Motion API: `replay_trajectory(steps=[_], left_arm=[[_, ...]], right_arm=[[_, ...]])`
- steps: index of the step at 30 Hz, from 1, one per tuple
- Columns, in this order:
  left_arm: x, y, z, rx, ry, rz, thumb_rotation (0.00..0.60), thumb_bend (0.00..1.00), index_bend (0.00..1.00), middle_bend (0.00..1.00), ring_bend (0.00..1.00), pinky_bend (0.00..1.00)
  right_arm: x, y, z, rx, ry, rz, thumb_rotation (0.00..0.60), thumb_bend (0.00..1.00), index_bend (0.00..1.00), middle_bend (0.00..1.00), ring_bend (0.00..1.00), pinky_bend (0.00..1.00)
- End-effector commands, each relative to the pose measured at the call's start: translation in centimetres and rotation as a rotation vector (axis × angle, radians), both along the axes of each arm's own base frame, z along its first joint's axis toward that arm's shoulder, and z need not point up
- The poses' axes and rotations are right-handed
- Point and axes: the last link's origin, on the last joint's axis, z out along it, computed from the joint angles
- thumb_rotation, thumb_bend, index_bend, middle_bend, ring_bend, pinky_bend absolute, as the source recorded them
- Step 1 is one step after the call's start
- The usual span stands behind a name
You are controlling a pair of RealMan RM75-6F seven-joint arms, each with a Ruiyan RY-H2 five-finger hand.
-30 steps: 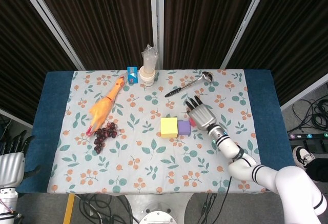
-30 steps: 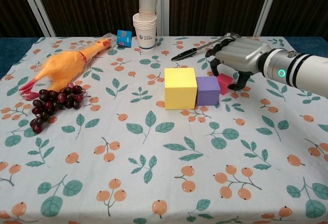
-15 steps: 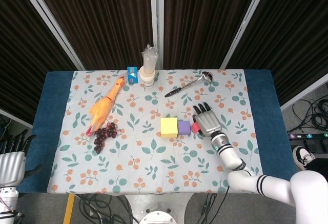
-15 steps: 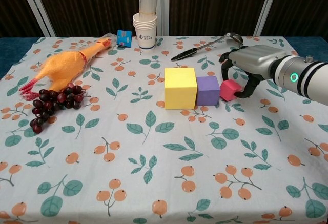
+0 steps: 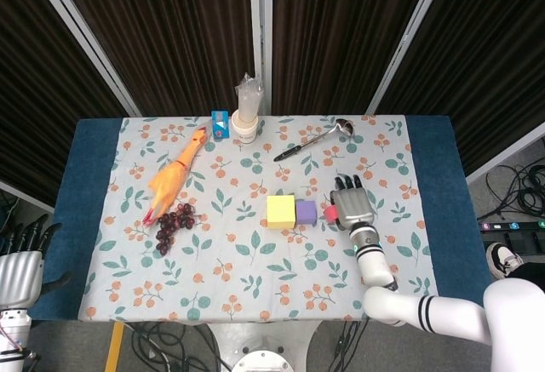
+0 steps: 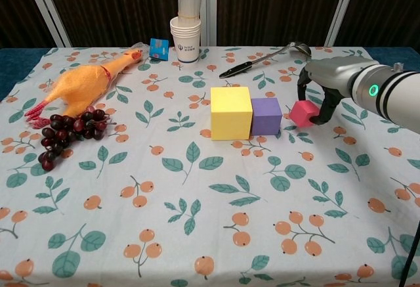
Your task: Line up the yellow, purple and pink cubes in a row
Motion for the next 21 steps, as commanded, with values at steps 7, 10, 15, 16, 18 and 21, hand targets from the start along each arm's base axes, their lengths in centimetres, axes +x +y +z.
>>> replay_trajectory(steps=[7,10,15,16,18,21], left_arm=[[-0.3,-0.2,-0.1,-0.001,-0.004,0.009,0.600,0.12,0.22,0.15,0.12,0.08],[-0.3,-0.1,-0.1,-0.001,-0.005,0.008,0.600,0.12,0.22,0.15,0.12,0.08],[-0.4,-0.1,-0.1,0.000,-0.006,0.007,0.600,0.12,0.22,0.15,0.12,0.08],[-0.4,-0.1,-0.1,0.000,-0.006,0.007,0.600,0.12,0.22,0.15,0.12,0.08],[-0.4,-0.1,-0.2,-0.001,-0.007,0.007,0.600,0.12,0.22,0.15,0.12,0.08],[-0.4,-0.1,-0.2,-0.001,-0.008,0.007,0.600,0.12,0.22,0.15,0.12,0.08]], right_arm=[[0.8,-0.7,-1.1,-0.012,0.017,-0.017,0.600,0.23,0.52,0.07,0.00,0.00],[0.9,-0.8,-1.4,-0.014,0.014,-0.023,0.600,0.23,0.52,0.07,0.00,0.00],[1.1,-0.8,-1.8,-0.011,0.013,-0.029,0.600,0.23,0.50,0.06,0.00,0.00],[1.1,-0.8,-1.8,-0.011,0.011,-0.028,0.600,0.22,0.49,0.06,0.00,0.00],[1.3,-0.8,-1.9,-0.010,0.006,-0.025,0.600,0.22,0.47,0.06,0.00,0.00],[1.5,-0.8,-2.1,-0.008,0.001,-0.024,0.600,0.22,0.46,0.06,0.00,0.00]])
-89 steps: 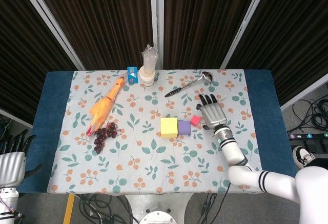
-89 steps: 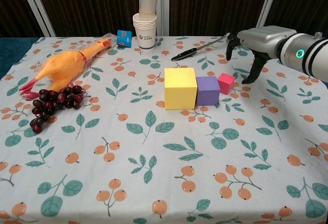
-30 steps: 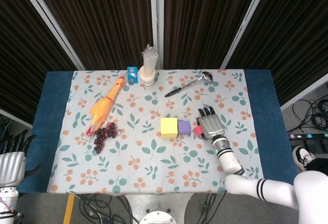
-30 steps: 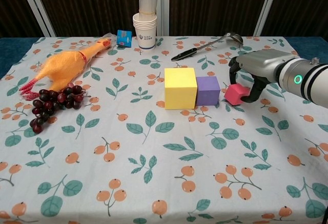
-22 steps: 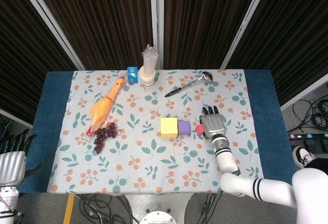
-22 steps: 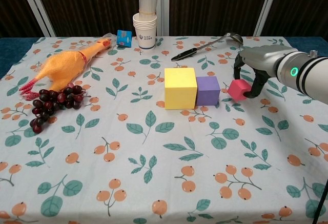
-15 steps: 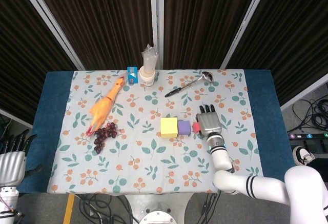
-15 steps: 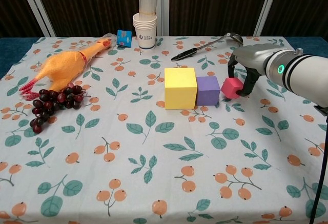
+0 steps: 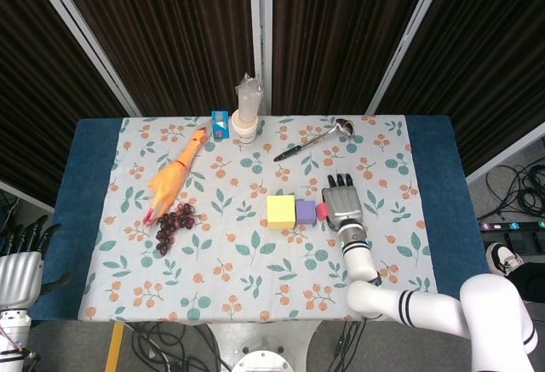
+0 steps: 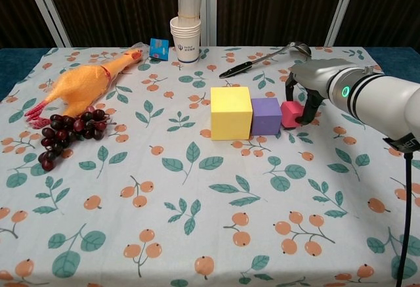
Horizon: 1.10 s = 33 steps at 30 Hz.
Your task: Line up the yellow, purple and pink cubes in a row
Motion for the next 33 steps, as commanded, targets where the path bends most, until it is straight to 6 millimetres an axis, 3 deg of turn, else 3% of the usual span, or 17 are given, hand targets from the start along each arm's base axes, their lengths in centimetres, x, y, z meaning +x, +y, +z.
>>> replay_trajectory(steps=[1,16,21,27,33], left_arm=[[0.0,0.0,0.0,0.001,-0.001,0.001,0.600,0.12,0.22,0.15,0.12,0.08],[-0.3,0.0,-0.1,0.002,-0.006,0.000,0.600,0.12,0.22,0.15,0.12,0.08],[-0.2,0.1,-0.1,-0.001,-0.004,-0.004,0.600,0.12,0.22,0.15,0.12,0.08],[0.0,0.1,-0.1,-0.003,-0.002,-0.007,0.600,0.12,0.22,0.15,0.12,0.08],[0.4,0.0,0.0,-0.002,0.005,-0.014,0.600,0.12,0.22,0.15,0.12,0.08]], right_arm=[[0.1,0.0,-0.1,0.002,0.002,0.000,0.600,0.22,0.46,0.06,0.00,0.00],[0.5,0.3,-0.4,0.011,-0.011,-0.006,0.600,0.10,0.34,0.04,0.00,0.00],[0.0,0.6,1.2,-0.013,-0.046,0.001,0.600,0.09,0.32,0.04,0.00,0.00],[-2.0,2.1,3.9,-0.016,-0.112,-0.004,0.600,0.12,0.32,0.02,0.00,0.00],[-3.8,3.1,4.5,0.025,-0.150,-0.017,0.600,0.15,0.32,0.00,0.00,0.00]])
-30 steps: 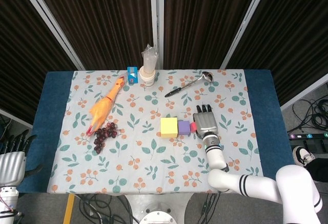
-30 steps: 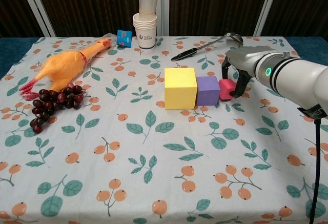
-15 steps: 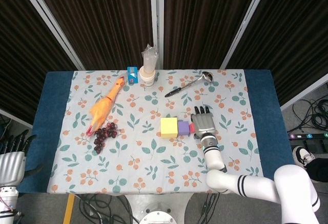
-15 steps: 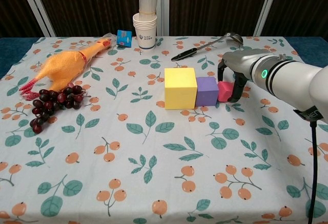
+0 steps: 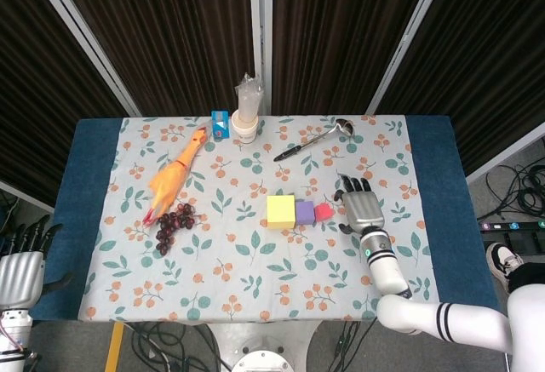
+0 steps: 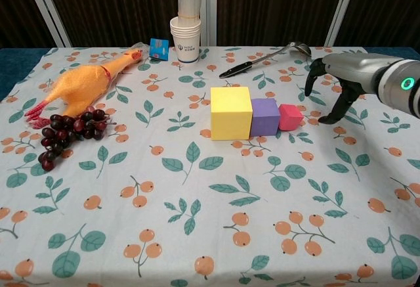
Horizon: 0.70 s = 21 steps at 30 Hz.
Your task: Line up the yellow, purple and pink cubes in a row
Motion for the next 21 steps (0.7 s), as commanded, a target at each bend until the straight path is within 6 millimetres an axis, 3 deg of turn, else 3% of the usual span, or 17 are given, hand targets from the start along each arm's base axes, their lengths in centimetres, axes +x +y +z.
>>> replay_trajectory(steps=[1,11,21], left_arm=[[0.2,0.0,0.0,0.000,0.002,-0.004,0.600,0.12,0.22,0.15,0.12,0.08],[0.4,-0.3,0.3,0.006,0.009,0.001,0.600,0.12,0.22,0.15,0.12,0.08],[0.5,-0.2,0.3,0.005,0.013,0.000,0.600,0.12,0.22,0.15,0.12,0.08]], right_arm=[[-1.0,0.5,-0.3,0.030,-0.011,-0.008,0.600,0.15,0.32,0.00,0.00,0.00],[-1.8,0.1,-2.2,0.065,-0.055,-0.036,0.600,0.15,0.32,0.00,0.00,0.00],[-1.5,0.3,-2.7,0.070,-0.096,-0.025,0.600,0.15,0.32,0.00,0.00,0.00]])
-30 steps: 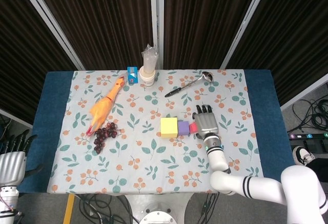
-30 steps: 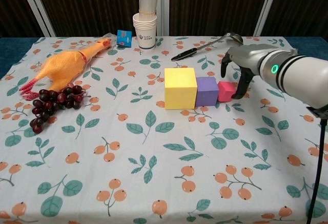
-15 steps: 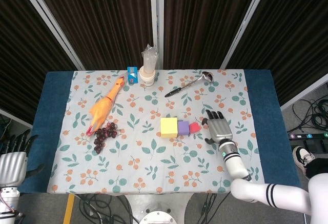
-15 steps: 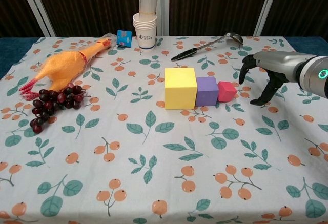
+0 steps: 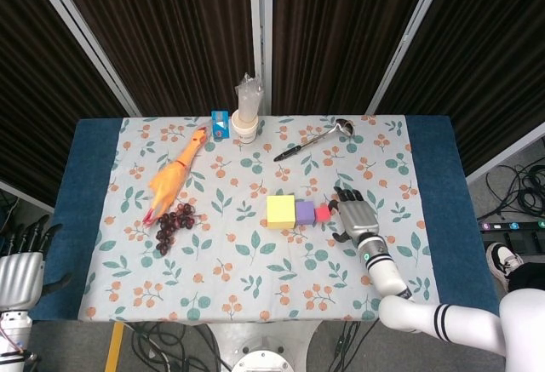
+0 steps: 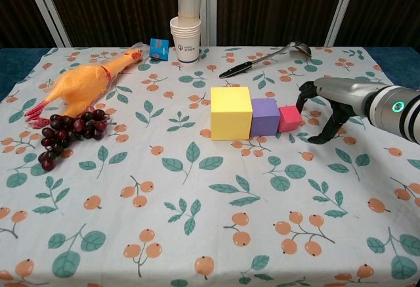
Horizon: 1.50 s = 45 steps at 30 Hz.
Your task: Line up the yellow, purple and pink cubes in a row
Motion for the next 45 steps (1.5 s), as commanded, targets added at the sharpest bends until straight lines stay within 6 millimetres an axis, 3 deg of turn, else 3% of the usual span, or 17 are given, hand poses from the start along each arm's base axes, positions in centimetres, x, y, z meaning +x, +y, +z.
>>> replay_trajectory(steps=[1,15,38,42,45], left_arm=[[0.0,0.0,0.0,-0.002,0.001,0.002,0.600,0.12,0.22,0.15,0.12,0.08],[0.1,0.2,-0.2,-0.011,0.001,-0.001,0.600,0.12,0.22,0.15,0.12,0.08],[-0.4,-0.2,0.0,-0.001,-0.003,0.017,0.600,0.12,0.22,0.15,0.12,0.08],[-0.5,-0.2,0.0,-0.003,-0.003,0.019,0.600,0.12,0.22,0.15,0.12,0.08],[-0.4,-0.1,0.0,0.000,-0.005,0.016,0.600,0.12,0.22,0.15,0.12,0.08]], right_arm=[[0.0,0.1,0.0,0.001,-0.004,0.001,0.600,0.15,0.32,0.00,0.00,0.00],[-0.7,0.4,0.5,-0.009,0.010,-0.012,0.600,0.15,0.32,0.00,0.00,0.00],[1.7,-0.4,-1.8,0.014,0.013,0.027,0.600,0.15,0.32,0.00,0.00,0.00],[1.2,-0.1,-1.3,0.008,0.028,0.026,0.600,0.15,0.32,0.00,0.00,0.00],[0.5,0.4,0.3,-0.027,0.026,0.029,0.600,0.16,0.32,0.00,0.00,0.00]])
